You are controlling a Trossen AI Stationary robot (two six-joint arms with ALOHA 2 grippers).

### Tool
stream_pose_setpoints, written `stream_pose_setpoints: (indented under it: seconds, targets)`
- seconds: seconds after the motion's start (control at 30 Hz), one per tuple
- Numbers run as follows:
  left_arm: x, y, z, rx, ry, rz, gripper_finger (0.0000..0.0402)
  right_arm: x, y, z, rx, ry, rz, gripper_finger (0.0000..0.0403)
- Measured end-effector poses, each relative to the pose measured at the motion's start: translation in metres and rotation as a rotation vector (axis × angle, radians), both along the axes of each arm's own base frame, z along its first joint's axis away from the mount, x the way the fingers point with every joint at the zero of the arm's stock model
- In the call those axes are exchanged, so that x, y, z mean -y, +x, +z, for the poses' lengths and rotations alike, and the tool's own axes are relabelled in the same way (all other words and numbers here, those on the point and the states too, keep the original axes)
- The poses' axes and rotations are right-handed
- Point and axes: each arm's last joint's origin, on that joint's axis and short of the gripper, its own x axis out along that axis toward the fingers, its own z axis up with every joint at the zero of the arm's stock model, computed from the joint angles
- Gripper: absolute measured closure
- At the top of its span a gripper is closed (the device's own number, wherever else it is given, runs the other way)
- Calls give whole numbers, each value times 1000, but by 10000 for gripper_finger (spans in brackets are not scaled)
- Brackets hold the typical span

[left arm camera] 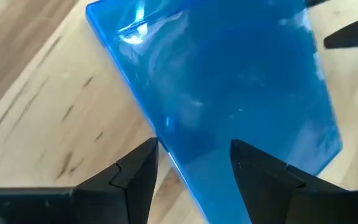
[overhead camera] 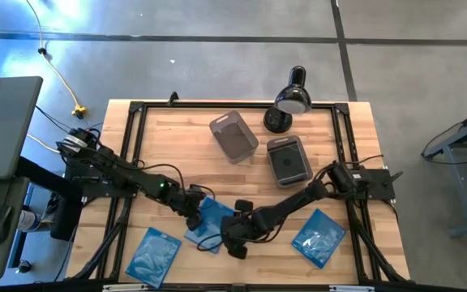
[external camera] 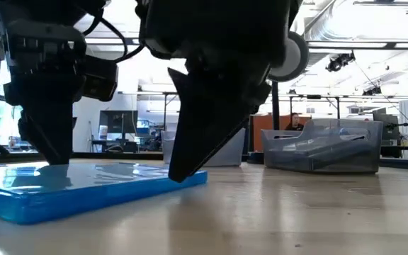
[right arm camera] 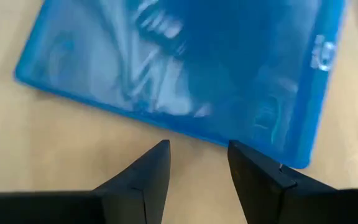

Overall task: Pick & place jewel cases by type
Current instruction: Put the top blue CD case into the left black bin

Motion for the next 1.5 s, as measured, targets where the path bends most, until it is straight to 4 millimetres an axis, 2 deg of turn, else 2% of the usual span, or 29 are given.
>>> stream_pose_setpoints:
  seconds: [0.13,0.5,0.73,0.97,1.17,1.5]
  targets:
    - [1,1,1,15,-6,-9,205,5,2,0,-38,84,-12,245]
    - [5,5,5,69,-56,-65,205,10,-3,-4,-77,19,-85,245]
    - [4,5,6,51,-79,-16,205,11,-12,-8,-159,26,-143,245]
    - [1,-4,-2,-91,-87,82,205,9,-12,-8,-174,50,-106,245]
    - [3,1,-13,-130,-124,131,205,10,-8,-7,-147,25,-16,245]
    - [9,14,-11,-7,-199,115,205,13,-3,-7,-122,-23,90,245]
